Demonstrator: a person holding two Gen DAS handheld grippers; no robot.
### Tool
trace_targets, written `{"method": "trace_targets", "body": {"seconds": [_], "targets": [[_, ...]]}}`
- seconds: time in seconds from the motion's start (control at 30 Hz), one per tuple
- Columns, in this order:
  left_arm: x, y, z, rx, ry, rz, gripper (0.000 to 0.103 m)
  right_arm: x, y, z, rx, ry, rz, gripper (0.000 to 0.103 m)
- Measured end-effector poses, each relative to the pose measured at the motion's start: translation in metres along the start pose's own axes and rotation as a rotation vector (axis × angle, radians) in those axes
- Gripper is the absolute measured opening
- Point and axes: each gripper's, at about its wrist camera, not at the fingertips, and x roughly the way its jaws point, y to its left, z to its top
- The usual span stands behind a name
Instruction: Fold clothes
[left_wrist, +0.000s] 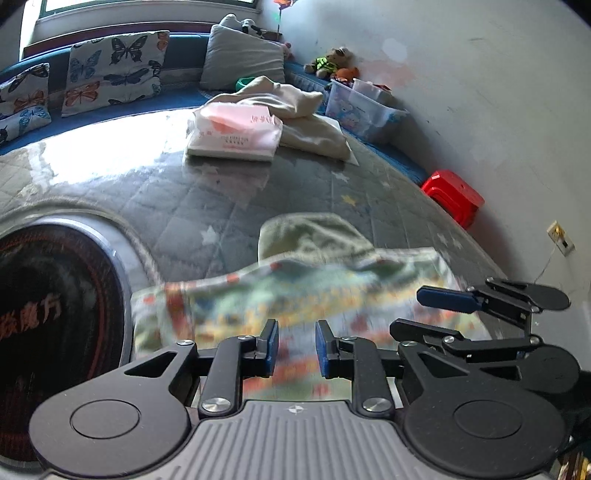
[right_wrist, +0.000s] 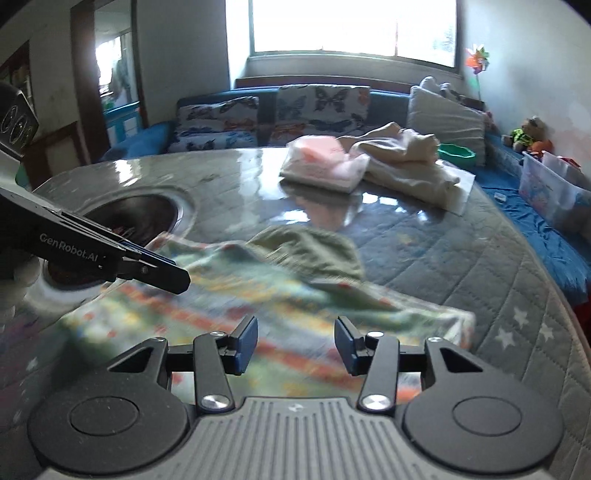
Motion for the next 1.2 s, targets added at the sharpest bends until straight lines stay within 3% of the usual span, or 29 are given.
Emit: {"method": "trace_targets", "body": {"seconds": [0.2, 0.53, 0.7, 0.97, 1.03, 1.2], "targets": [[-0.014, -0.001, -0.03, 0.028, 0.022, 0.025, 0.024, -0.011, 0.02, -0.02, -0.039, 0.026, -0.002, 0.05], [-0.027, -0.017, -0.057, 0.126, -0.023, 0.086, 0.025, -0.024, 0.041, -0.033, -0.065, -0.005, -0.04, 0.051], [-0.034, -0.021, -0.057, 0.115, -0.041, 0.064, 0.025, -0.032, 0.05, -0.027, -0.082, -0.036, -0.026, 0.051], [-0.025, -0.025, -0.06, 0.098, -0.019, 0.052, 0.026, -0.023, 0.063, -0.032, -0.114, -0.012, -0.01, 0.052], [-0.029, -0.024, -0.061, 0.086, -0.022, 0.052, 0.026, -0.028, 0.063, -0.031, -0.102, -0.024, -0.004, 0.057], [-0.04, -0.024, -0.066, 0.064, -0.03, 0.07, 0.041, -0.03, 0.066, -0.032, -0.094, -0.024, -0.004, 0.066]]}}
